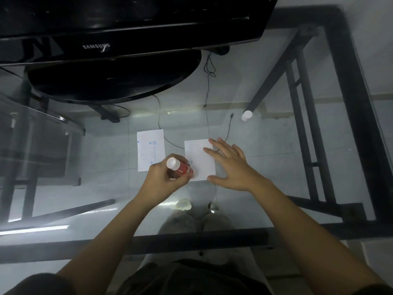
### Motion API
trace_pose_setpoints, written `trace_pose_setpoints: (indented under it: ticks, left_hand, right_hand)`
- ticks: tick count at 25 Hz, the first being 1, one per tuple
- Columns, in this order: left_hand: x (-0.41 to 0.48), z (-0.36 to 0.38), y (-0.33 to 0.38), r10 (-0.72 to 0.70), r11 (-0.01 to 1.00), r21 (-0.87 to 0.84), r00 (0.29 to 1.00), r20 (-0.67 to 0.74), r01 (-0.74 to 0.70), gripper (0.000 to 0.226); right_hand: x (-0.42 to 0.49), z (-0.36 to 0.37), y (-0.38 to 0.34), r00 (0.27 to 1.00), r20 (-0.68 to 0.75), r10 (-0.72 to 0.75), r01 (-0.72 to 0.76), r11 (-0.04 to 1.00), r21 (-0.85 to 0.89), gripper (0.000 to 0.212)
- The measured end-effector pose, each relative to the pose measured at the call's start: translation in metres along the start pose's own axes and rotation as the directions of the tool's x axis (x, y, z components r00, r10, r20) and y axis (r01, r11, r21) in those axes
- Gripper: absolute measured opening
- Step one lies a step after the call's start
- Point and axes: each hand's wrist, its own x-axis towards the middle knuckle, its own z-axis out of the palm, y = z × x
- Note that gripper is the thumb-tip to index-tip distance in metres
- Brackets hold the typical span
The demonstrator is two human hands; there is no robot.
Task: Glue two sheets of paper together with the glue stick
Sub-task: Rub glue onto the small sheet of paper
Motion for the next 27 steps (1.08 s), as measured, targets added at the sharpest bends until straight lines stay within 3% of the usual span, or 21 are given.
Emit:
trace_pose_setpoints:
  ticks: [3, 8, 12, 14, 19, 24, 27]
  left_hand:
    - [0.002, -0.001, 0.002, 0.136, 0.984, 0.112, 0.991, 0.013, -0.136, 0.021]
    - [0.009, -0.002, 0.003, 0.191, 0.950, 0.222, 0.972, 0.139, -0.218, 0.021]
    - [0.024, -0.019, 0.002, 0.196, 0.936, 0.290, 0.980, 0.043, -0.200, 0.022]
    - [0.027, -0.022, 0.002, 0.211, 0.939, 0.280, 0.978, 0.000, -0.202, 0.023]
    - [0.017, -0.001, 0.005, 0.291, 0.905, 0.247, 0.929, 0.230, -0.345, 0.023]
    - [0.042, -0.023, 0.005, 0.253, 0.915, 0.314, 0.967, 0.041, -0.253, 0.024]
    - [0.027, -0.007, 0.006, 0.289, 0.910, 0.252, 0.940, 0.180, -0.328, 0.024]
  right_hand:
    - [0.000, -0.001, -0.002, 1.000, -0.012, 0.015, -0.015, 1.000, 0.021, 0.085]
    - [0.000, -0.003, -0.005, 0.999, 0.004, 0.032, -0.032, 0.999, 0.017, 0.086]
    - [-0.002, -0.006, -0.007, 1.000, 0.011, 0.027, -0.027, 0.999, 0.039, 0.086]
    - [-0.002, -0.007, -0.008, 1.000, 0.010, 0.029, -0.029, 0.999, 0.045, 0.086]
    - [-0.001, -0.006, -0.008, 0.999, 0.012, 0.036, -0.036, 0.999, 0.027, 0.086]
    - [-0.001, -0.006, -0.007, 1.000, 0.005, 0.027, -0.027, 0.999, 0.045, 0.087]
    - [-0.001, -0.005, -0.006, 1.000, 0.003, 0.028, -0.028, 0.998, 0.049, 0.086]
